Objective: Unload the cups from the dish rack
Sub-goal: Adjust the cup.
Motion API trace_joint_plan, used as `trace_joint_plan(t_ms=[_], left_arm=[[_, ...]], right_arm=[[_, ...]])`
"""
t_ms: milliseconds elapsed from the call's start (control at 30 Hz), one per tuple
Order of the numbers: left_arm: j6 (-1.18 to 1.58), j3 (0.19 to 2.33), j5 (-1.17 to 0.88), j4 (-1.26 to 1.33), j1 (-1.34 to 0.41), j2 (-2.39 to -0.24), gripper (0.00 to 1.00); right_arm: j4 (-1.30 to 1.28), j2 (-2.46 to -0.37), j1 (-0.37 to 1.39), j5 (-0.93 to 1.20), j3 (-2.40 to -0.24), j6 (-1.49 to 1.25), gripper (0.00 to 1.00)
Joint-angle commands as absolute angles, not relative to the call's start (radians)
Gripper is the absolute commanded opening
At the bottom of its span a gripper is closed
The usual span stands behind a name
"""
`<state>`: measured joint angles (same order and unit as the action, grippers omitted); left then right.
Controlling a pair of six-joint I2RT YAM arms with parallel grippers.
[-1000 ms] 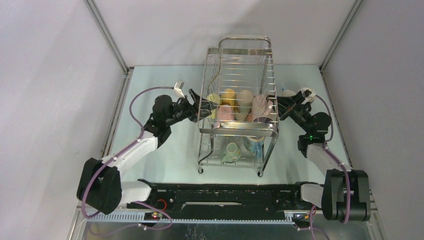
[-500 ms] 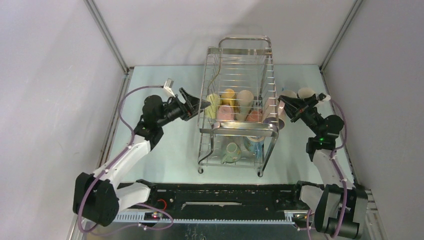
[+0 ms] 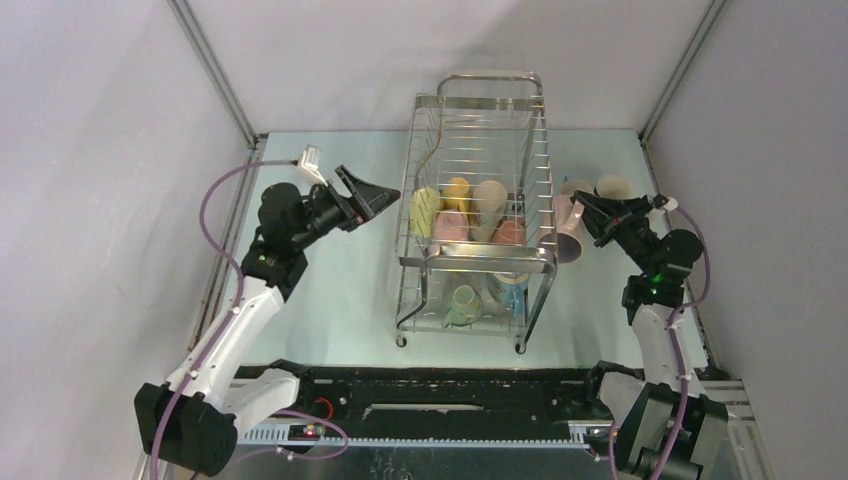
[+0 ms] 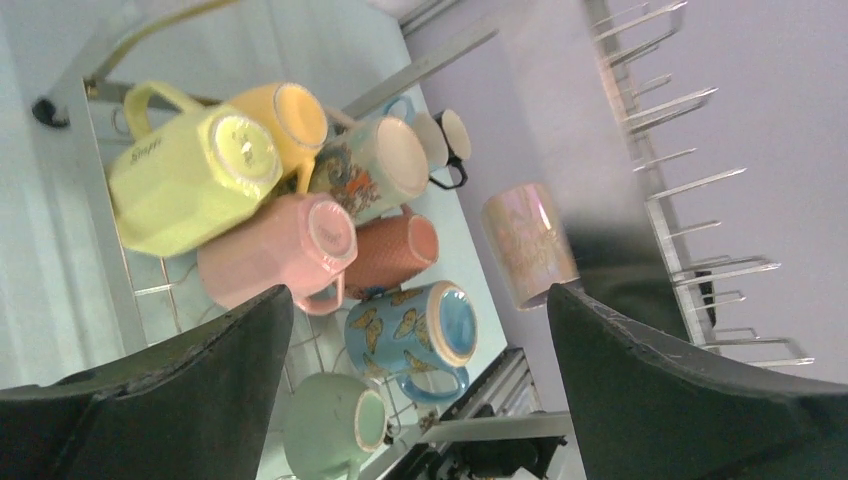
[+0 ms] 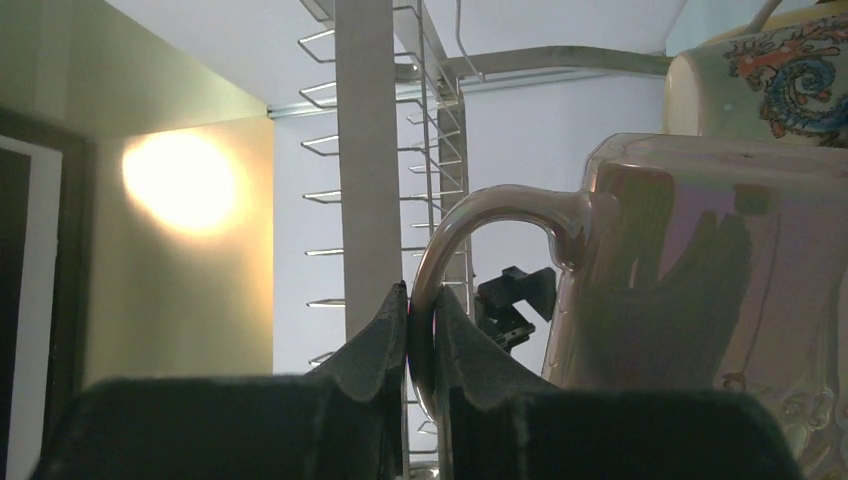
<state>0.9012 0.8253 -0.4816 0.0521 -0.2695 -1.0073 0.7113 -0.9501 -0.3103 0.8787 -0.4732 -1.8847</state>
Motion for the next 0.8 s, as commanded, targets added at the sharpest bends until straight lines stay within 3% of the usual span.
trace_joint_plan(t_ms=[0,533,767], left_arm=[[0.795,0.971,-0.434,-0.029,-0.263,-0.967,1.00],[0.713,1.191,-0.411,-0.067,-0.266,-0.996,1.00],[0.626,1.382,-0.353,-0.115,-0.369,-1.079,1.00]], right_arm=[[0.713,-0.911,-0.325,0.862,-0.590,-1.883,0.00],[0.534,-0.924,-0.330,0.825,-0.782,-1.836,0.00],[0.491,-0.959,-0.319,0.792,-0.901,-1.863,0.00]])
